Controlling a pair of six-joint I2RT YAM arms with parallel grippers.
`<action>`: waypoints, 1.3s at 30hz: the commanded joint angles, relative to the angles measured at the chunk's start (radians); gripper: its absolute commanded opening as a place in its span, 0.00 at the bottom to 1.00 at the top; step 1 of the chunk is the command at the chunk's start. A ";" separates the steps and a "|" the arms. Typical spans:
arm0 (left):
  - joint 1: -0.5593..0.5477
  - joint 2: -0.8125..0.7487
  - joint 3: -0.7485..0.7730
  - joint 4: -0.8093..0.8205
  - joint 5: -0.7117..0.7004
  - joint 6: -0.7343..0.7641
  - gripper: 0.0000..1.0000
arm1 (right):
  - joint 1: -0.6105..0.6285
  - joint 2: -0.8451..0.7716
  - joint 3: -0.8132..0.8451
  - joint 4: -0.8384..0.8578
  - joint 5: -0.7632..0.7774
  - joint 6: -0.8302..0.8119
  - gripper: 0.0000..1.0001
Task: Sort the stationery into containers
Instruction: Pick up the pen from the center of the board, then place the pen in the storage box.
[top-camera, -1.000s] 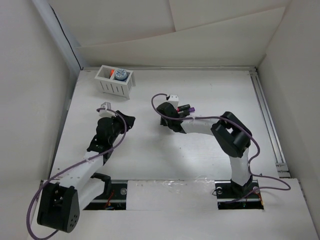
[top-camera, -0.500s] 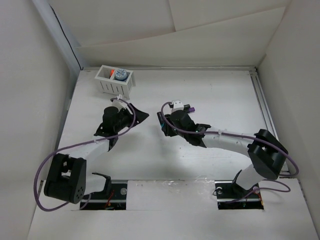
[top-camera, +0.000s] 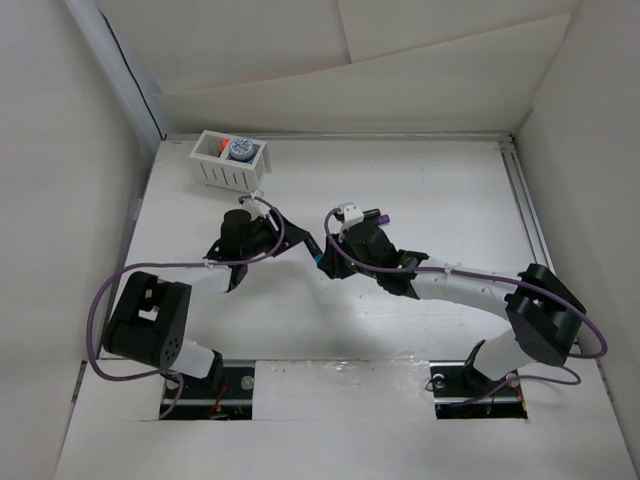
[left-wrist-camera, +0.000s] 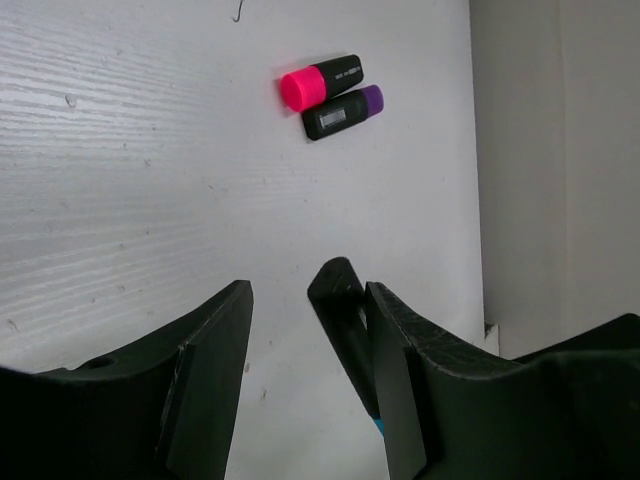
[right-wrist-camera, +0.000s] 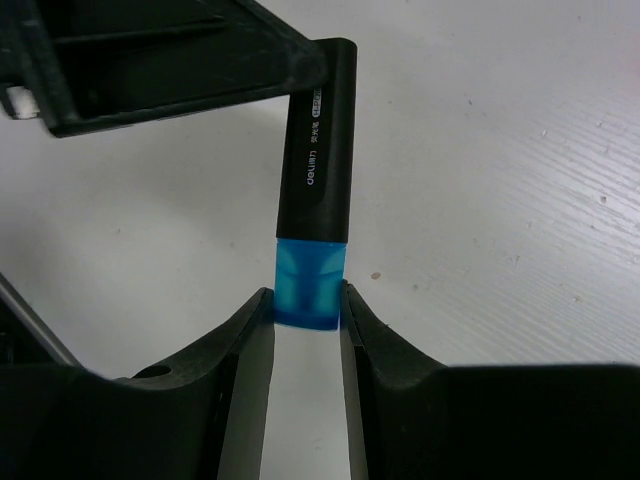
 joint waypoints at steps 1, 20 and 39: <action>-0.008 0.022 0.044 0.084 0.032 -0.016 0.45 | 0.009 -0.040 0.000 0.082 -0.055 -0.008 0.12; -0.008 0.067 0.035 0.196 0.094 -0.078 0.26 | 0.018 -0.020 0.018 0.111 -0.068 0.001 0.12; -0.008 0.015 0.034 0.152 0.083 -0.078 0.04 | 0.018 0.020 0.070 0.120 -0.030 0.010 0.32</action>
